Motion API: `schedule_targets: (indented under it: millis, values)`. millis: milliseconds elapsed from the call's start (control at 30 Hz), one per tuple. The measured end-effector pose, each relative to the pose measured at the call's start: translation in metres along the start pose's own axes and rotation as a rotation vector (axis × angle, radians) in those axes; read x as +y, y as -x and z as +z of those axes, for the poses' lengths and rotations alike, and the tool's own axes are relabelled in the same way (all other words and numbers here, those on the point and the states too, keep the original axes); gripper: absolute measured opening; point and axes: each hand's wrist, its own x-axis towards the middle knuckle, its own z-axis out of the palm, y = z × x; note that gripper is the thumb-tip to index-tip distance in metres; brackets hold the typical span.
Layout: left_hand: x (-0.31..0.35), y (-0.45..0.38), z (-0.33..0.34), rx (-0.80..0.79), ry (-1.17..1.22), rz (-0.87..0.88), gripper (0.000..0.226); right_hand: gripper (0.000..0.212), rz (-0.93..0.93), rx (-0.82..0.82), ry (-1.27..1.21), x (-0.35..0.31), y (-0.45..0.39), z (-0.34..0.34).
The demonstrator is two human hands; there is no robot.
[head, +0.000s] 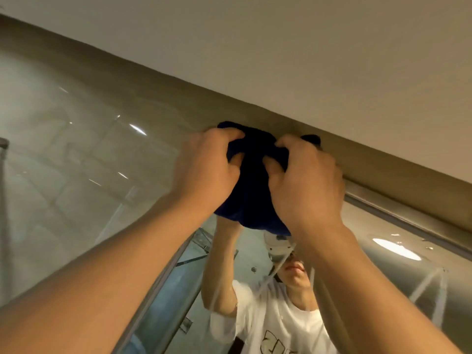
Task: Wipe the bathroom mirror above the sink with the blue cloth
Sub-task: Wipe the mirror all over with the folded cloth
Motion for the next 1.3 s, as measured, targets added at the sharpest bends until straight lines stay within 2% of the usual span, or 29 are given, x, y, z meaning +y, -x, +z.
schedule_targets:
  millis: [200, 367, 467, 567, 733, 833, 967, 1167, 1300]
  values:
    - [-0.013, -0.012, -0.002, -0.036, 0.238, -0.011, 0.031, 0.023, 0.007, 0.045, 0.022, -0.004, -0.012, 0.005]
    - [-0.011, -0.051, -0.023, -0.343, 0.146, -0.026, 0.035, 0.022, 0.030, 0.004, 0.011, -0.004, -0.025, 0.000]
    - [0.001, -0.046, -0.017, -0.432, 0.137, 0.038, 0.040, 0.025, 0.056, -0.012, 0.043, 0.013, -0.008, -0.013]
    - [0.013, -0.035, -0.006, -0.415, 0.078, 0.077, 0.042, 0.032, 0.107, -0.041, 0.051, 0.024, 0.005, -0.029]
    - [0.004, -0.027, -0.006, -0.368, 0.014, 0.114, 0.042, 0.028, 0.140, 0.019, 0.129, 0.010, 0.011, -0.011]
    - [-0.012, -0.009, -0.007, -0.243, 0.037, 0.111, 0.039, 0.027, 0.123, -0.046, 0.200, -0.004, 0.018, 0.007]
    - [-0.006, 0.005, 0.000, -0.098, 0.075, 0.095, 0.032, 0.025, 0.099, -0.068, 0.165, 0.006, 0.018, -0.007]
    - [0.052, 0.033, 0.032, -0.138, 0.135, 0.170, 0.027, 0.021, 0.157, 0.009, 0.208, 0.053, 0.054, -0.049]
    - [0.054, 0.028, 0.034, -0.186, 0.082, 0.141, 0.028, 0.021, 0.145, 0.002, 0.216, 0.053, 0.050, -0.050]
